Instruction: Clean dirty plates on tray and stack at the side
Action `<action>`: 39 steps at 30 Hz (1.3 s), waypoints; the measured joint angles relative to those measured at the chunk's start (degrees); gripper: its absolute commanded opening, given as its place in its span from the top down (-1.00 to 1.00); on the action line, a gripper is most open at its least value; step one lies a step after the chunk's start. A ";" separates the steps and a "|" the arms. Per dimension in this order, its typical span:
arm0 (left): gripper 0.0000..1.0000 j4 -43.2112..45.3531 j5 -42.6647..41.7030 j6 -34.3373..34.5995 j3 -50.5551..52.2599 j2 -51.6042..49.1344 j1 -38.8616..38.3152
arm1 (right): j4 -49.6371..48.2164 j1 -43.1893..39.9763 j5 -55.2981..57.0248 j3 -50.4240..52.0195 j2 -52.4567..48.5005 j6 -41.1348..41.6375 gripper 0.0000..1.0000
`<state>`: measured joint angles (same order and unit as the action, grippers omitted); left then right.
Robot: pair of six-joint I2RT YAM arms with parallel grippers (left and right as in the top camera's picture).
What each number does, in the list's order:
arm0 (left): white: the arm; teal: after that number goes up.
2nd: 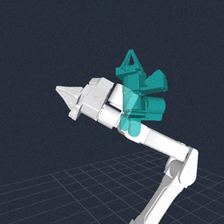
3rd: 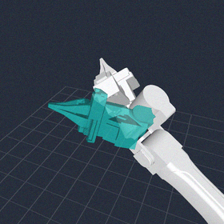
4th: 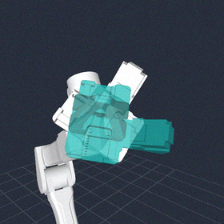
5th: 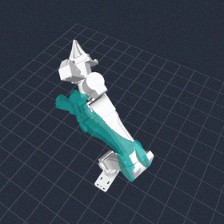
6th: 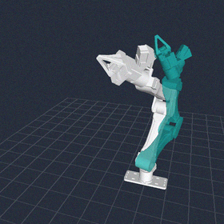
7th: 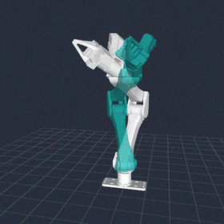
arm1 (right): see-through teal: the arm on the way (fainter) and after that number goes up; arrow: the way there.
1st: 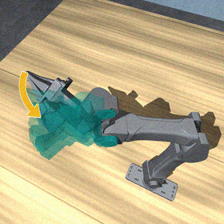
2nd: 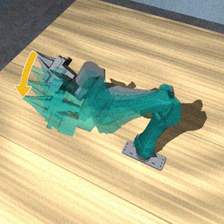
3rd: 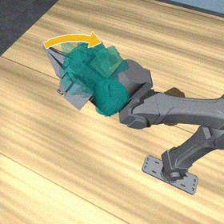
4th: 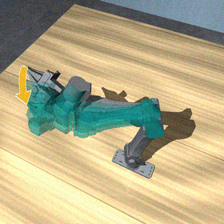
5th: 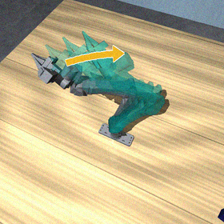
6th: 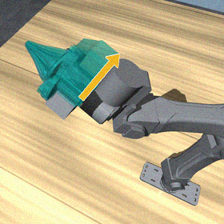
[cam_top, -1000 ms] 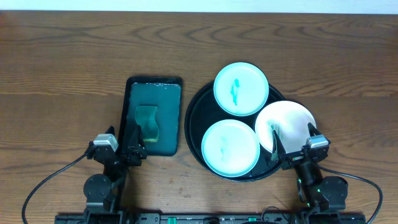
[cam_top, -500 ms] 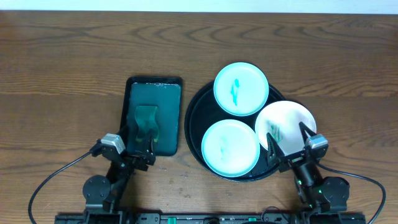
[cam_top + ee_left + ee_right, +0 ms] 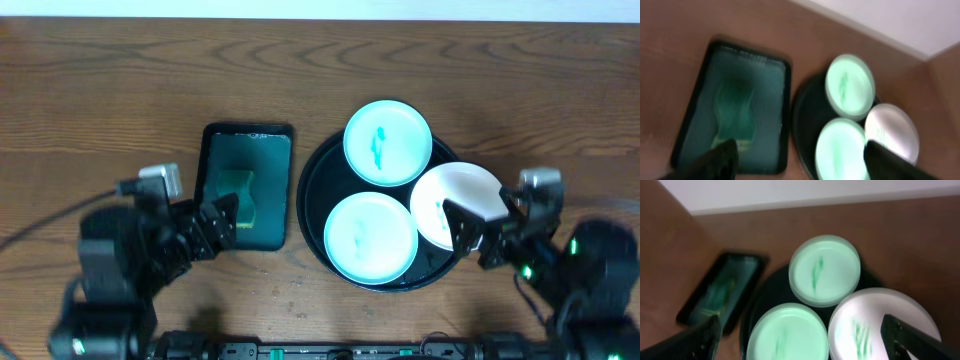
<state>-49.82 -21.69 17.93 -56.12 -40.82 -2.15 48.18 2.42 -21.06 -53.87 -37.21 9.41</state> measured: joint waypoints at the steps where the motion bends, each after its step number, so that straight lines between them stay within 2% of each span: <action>1: -0.62 -3.69 -0.02 -0.39 -3.17 -3.10 0.00 | 1.53 0.00 0.00 -2.56 -3.32 0.00 -0.98; 5: -0.62 -11.41 -0.02 -1.46 -10.16 -12.79 0.00 | 3.26 0.00 -1.49 -6.95 -11.98 0.00 -0.98; 6: -0.89 -12.17 -0.02 -1.53 -10.47 -14.45 0.00 | 3.26 0.00 -2.67 -7.06 -13.64 0.02 -0.99; 7: -1.00 -13.00 0.00 -1.97 -10.51 -15.96 0.00 | 3.58 0.00 -3.80 -7.08 -15.13 0.02 -0.99; 13: -0.96 -19.10 -0.44 -1.90 -10.56 -23.34 0.00 | 7.63 0.13 -6.93 -6.97 -22.18 0.28 -0.97; 15: -0.96 -19.26 -0.44 -1.90 -10.56 -24.94 0.00 | 8.26 0.98 -6.91 -5.97 -24.65 0.57 -0.88; 18: -0.91 -19.50 -0.46 -2.01 -10.56 -27.06 0.00 | 7.34 3.65 -4.87 -1.81 -27.19 2.01 -0.61; 22: -0.89 -19.37 -0.37 -3.78 -10.56 -27.50 0.00 | 2.49 7.50 0.39 7.21 -29.49 5.40 -0.11; 26: -0.89 -17.59 1.05 -4.72 -10.56 -25.03 0.00 | -2.36 10.51 5.05 14.01 -31.15 8.61 -0.09; 30: -0.89 -16.55 2.60 -4.92 -10.56 -21.46 0.00 | -6.86 12.94 7.48 16.63 -33.31 11.08 -0.09; 32: -0.89 -16.48 2.99 -4.92 -10.56 -20.33 0.00 | -8.57 14.12 8.07 16.98 -34.91 11.93 -0.01; 39: -0.89 -16.39 3.80 -4.92 -10.56 -20.22 0.00 | -14.36 17.00 10.08 17.03 -42.36 16.70 0.63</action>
<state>-66.22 -17.89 13.02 -66.67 -61.04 -2.15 33.82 19.42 -10.98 -36.84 -79.57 26.11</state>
